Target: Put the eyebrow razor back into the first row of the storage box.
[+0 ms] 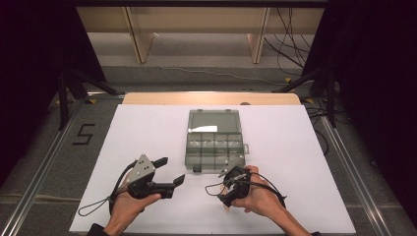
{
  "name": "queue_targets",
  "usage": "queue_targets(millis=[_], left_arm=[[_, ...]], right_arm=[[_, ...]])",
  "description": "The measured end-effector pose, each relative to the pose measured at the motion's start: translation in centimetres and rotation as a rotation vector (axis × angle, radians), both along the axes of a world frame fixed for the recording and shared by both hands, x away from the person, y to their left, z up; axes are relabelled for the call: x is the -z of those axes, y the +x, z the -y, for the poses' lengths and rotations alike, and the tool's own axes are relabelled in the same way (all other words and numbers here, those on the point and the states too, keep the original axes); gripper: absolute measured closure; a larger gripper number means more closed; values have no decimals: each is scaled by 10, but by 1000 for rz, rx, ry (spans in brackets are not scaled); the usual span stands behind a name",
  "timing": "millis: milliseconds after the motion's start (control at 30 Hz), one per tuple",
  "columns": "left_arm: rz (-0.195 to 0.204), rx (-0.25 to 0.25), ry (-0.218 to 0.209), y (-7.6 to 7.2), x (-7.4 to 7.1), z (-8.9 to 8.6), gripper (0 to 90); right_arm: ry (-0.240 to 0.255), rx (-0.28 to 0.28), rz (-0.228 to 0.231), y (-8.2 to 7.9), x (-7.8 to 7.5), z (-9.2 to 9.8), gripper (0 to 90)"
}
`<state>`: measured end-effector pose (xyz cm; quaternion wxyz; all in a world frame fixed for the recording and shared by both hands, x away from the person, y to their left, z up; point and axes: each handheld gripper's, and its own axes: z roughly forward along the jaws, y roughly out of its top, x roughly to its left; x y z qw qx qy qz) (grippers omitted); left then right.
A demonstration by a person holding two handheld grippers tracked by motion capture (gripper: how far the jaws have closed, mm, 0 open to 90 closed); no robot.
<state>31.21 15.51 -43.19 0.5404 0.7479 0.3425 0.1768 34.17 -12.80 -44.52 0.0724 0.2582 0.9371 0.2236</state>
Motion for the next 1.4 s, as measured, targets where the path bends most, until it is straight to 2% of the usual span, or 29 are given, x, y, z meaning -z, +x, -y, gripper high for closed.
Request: queue_targets(millis=[200,233,267,400,767,800,867,1133,1233,1400], left_arm=[[-3,-3,-4,0,0,1,177],[6,-3,20,-1,-1,0,177],[14,5,24,-2,0,-1,177],[10,-2,11,-3,0,-2,177],[3,1,21,-3,1,0,177],[-1,1,11,-3,1,0,177],[2,1,23,-3,1,0,178],[0,2,28,-3,2,0,179],[-5,5,18,-2,3,1,180],[0,3,31,-2,3,1,181]], right_arm=[[-21,-5,-12,0,4,-1,315],[-21,-4,-13,0,4,-1,315],[-26,-3,-22,0,5,-1,321],[-50,-10,-28,0,6,-5,343],[-101,-19,-66,-1,14,-10,386],[-102,-23,-66,1,14,-9,394],[-108,-25,-71,1,15,-9,417],[-143,-60,-88,2,16,-11,552],[-145,-69,-92,3,15,-10,588],[-159,-67,-96,7,14,-8,666]])
